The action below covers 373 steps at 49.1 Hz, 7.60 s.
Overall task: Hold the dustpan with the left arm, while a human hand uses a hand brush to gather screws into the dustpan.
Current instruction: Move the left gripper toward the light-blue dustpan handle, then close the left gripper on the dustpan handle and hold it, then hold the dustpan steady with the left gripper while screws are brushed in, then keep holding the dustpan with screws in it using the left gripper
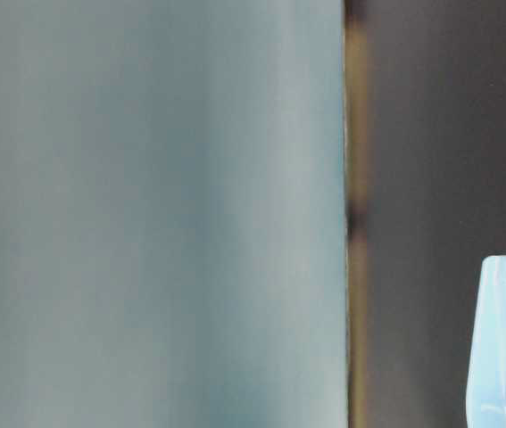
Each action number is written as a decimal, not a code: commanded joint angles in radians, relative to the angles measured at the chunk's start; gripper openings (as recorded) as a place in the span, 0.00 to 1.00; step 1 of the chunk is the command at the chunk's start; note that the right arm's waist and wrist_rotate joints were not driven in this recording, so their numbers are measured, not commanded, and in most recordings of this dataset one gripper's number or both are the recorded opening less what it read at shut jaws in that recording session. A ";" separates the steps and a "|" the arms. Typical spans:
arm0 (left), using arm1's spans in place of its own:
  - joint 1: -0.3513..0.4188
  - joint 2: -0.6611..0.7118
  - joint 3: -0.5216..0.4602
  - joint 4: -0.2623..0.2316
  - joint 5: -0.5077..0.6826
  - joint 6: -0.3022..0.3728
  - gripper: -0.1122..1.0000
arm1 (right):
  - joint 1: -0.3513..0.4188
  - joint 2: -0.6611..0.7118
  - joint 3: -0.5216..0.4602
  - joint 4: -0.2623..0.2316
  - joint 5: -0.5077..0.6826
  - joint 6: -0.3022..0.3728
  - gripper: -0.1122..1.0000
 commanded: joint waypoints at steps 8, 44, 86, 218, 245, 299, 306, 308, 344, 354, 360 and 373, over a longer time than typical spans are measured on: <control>-0.002 0.144 -0.054 0.003 0.057 -0.003 0.10 | 0.000 0.002 0.035 0.003 0.115 0.000 0.10; -0.011 0.405 -0.084 0.003 0.054 -0.009 0.86 | 0.000 -0.247 0.250 0.002 0.109 0.000 0.10; -0.014 0.637 -0.114 0.002 -0.064 -0.100 0.88 | 0.000 -0.462 0.307 0.003 0.173 -0.002 0.10; -0.023 0.620 -0.057 0.003 -0.146 -0.100 0.38 | 0.000 -0.465 0.307 0.003 0.175 0.000 0.10; 0.002 0.629 -0.127 0.003 -0.103 -0.018 0.38 | 0.000 -0.465 0.307 0.003 0.175 -0.002 0.10; -0.031 0.657 -0.166 0.003 0.011 -0.054 0.38 | 0.000 -0.468 0.307 0.003 0.178 -0.002 0.10; -0.031 0.657 -0.152 0.003 -0.005 -0.055 0.38 | 0.000 -0.468 0.307 0.003 0.178 -0.002 0.10; -0.029 0.657 -0.147 0.003 -0.018 -0.055 0.38 | 0.000 -0.468 0.307 0.003 0.175 -0.002 0.10; -0.005 0.649 -0.028 0.003 -0.318 -0.058 0.38 | 0.000 -0.468 0.307 0.003 0.178 -0.002 0.10; 0.014 0.612 0.038 0.005 -0.488 -0.054 0.38 | 0.000 -0.468 0.307 0.003 0.178 -0.002 0.10; 0.014 0.600 0.054 0.003 -0.554 -0.049 0.38 | 0.000 -0.468 0.307 0.003 0.175 -0.002 0.10; 0.014 0.600 0.052 0.005 -0.592 -0.046 0.38 | 0.000 -0.468 0.305 0.003 0.178 0.000 0.10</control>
